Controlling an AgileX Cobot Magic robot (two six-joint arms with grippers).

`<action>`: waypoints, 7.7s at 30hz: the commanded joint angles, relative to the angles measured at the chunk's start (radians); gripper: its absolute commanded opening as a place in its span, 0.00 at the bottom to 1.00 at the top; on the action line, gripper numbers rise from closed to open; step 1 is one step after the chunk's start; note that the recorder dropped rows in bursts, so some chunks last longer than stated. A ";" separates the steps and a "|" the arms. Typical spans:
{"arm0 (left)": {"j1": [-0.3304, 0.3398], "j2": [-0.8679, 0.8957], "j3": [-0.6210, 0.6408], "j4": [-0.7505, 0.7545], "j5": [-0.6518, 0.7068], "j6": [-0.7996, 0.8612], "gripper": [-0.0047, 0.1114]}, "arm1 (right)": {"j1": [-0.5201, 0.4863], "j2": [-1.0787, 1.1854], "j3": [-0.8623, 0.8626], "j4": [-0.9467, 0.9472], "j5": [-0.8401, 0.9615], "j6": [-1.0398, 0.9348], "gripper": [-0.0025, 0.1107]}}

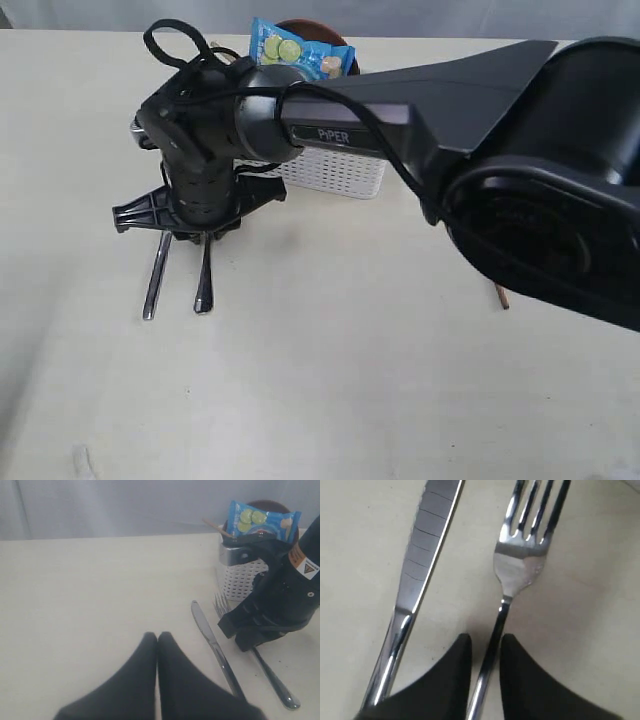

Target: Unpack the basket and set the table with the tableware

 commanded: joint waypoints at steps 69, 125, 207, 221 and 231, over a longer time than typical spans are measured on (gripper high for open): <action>-0.005 -0.003 0.003 0.008 -0.011 -0.004 0.04 | -0.022 -0.381 -0.001 -0.154 0.139 -0.194 0.44; -0.005 -0.003 0.003 0.008 -0.011 -0.004 0.04 | -0.401 -0.021 -0.007 0.549 -0.329 -1.305 0.02; -0.005 -0.003 0.003 0.008 -0.011 -0.004 0.04 | -0.941 -0.250 0.453 0.600 0.080 -1.025 0.42; -0.005 -0.003 0.003 0.008 -0.011 -0.004 0.04 | -0.919 -0.326 0.291 0.702 0.236 -1.035 0.42; -0.005 -0.003 0.003 0.008 -0.011 -0.004 0.04 | -0.723 -0.403 0.150 0.706 0.189 -1.098 0.36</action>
